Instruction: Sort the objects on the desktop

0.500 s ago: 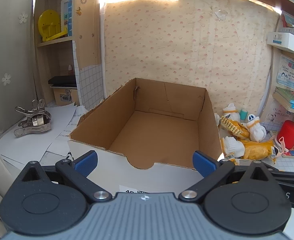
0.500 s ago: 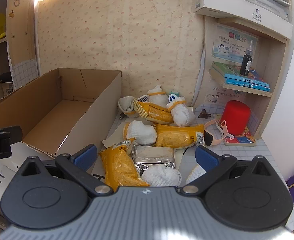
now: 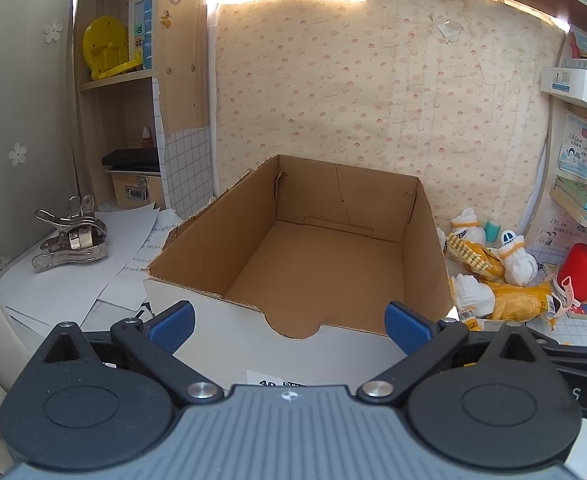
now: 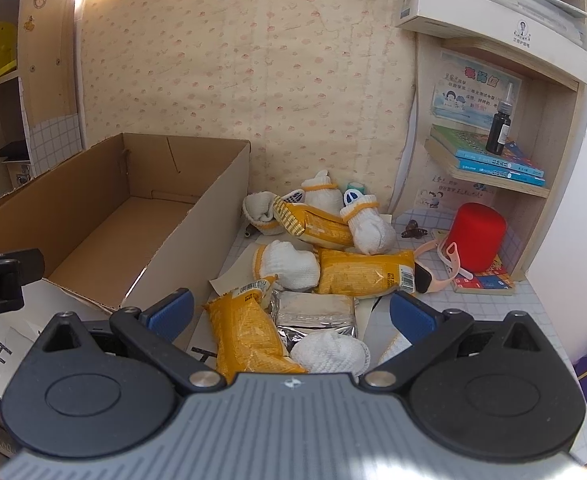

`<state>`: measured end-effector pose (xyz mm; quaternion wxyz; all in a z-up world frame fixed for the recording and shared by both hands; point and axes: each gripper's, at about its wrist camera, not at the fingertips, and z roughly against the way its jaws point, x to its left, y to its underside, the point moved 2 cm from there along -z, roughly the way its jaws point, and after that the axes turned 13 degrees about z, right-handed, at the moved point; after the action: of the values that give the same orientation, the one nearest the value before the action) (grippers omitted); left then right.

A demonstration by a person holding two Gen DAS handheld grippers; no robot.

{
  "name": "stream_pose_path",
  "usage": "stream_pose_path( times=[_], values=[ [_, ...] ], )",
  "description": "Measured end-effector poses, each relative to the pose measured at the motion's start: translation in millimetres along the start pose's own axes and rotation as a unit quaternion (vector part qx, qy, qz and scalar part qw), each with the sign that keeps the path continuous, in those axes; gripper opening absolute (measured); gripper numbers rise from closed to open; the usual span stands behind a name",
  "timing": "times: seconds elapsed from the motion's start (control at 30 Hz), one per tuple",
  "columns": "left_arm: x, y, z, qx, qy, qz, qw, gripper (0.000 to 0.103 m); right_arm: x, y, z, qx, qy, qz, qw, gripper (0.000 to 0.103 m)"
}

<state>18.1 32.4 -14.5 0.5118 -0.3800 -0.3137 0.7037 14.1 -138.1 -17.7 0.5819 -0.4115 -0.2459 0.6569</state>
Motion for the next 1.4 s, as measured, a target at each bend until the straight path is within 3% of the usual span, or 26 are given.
stream_pose_path(
  times=[1.4],
  values=[
    [9.6,-2.2,-1.3,0.001,-0.002,0.005,1.0000,0.103,4.6,-0.8,-3.9,0.006,-0.008,0.002,1.000,0.101]
  ],
)
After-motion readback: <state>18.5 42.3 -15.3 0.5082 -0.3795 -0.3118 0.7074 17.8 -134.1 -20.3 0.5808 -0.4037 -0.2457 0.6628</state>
